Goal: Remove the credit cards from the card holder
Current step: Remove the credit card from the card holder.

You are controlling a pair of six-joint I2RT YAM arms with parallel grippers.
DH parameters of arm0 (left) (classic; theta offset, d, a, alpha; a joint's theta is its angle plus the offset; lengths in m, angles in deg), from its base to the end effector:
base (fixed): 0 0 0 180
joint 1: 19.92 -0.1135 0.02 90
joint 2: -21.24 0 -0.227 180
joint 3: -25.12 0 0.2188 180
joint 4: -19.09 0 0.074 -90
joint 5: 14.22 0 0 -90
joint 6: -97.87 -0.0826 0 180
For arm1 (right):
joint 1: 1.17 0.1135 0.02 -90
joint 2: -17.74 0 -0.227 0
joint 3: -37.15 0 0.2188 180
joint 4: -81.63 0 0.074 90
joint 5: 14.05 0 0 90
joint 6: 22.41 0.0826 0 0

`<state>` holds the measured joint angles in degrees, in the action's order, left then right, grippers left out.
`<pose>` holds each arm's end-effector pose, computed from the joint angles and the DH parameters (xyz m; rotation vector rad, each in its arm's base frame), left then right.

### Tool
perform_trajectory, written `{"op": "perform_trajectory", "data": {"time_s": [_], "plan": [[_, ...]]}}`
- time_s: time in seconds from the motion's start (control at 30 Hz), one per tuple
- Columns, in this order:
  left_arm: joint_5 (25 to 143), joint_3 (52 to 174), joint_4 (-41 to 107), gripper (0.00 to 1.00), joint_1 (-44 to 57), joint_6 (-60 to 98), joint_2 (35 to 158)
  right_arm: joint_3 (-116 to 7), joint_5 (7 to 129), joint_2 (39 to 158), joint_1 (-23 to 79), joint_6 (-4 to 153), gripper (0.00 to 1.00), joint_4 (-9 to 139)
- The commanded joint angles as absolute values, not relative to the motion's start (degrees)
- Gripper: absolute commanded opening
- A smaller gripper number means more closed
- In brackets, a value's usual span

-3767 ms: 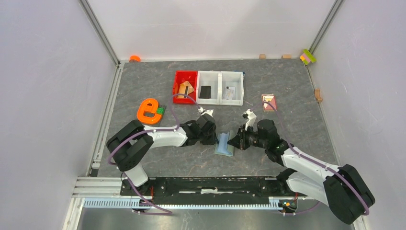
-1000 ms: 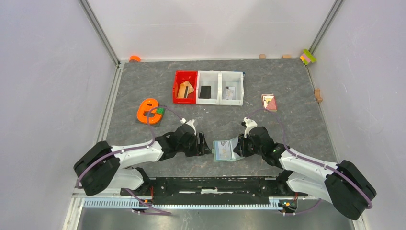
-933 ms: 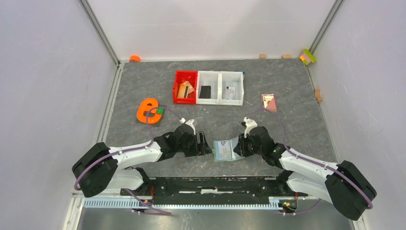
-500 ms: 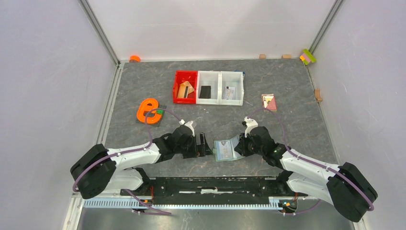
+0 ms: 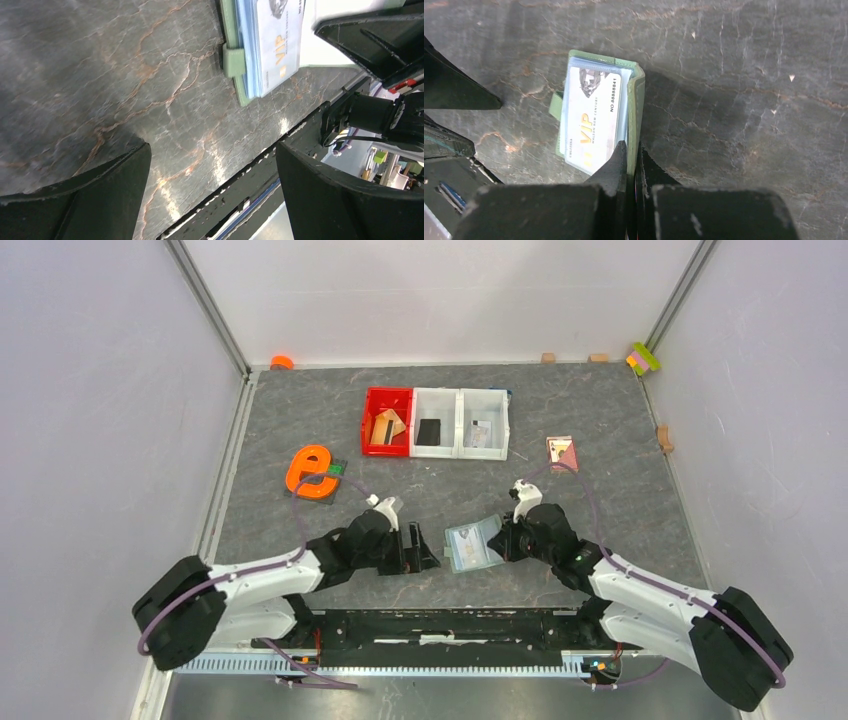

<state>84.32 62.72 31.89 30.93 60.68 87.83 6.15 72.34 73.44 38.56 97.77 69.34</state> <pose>0.1403 -0.1917 0.1120 0.0415 2.5480 -1.0134 0.1626 0.1419 0.1155 -0.2292 2.3064 0.7220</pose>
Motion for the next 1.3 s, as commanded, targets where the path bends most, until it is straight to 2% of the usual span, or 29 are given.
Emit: {"op": "perform_trajectory", "data": {"time_s": [0.0,0.23,0.47,0.8,0.97,1.27], "plan": [[81.06,58.91,29.65,1.0,30.72,58.66,79.54,3.39,71.42,72.01,38.47,98.44,0.0,75.89],[79.48,55.94,28.45,1.0,29.76,54.91,66.68,0.66,66.75,73.3,38.46,99.96,0.0,76.95],[81.96,54.08,24.99,1.0,26.51,53.87,63.46,-1.13,64.9,69.99,38.08,101.27,0.0,76.32],[96.54,52.6,5.52,1.0,16.81,57.06,70.71,-7.44,57.17,66.83,34.59,105.43,0.0,73.61],[102.32,54.08,-4.46,1.0,15.33,59.82,74.76,-7.71,52.37,66.33,32.52,109.04,0.0,75.56],[103.54,58.42,-5.19,1.0,15.33,60.25,80.53,-5.79,46.28,66.93,31.63,114.38,0.0,82.42]]}}
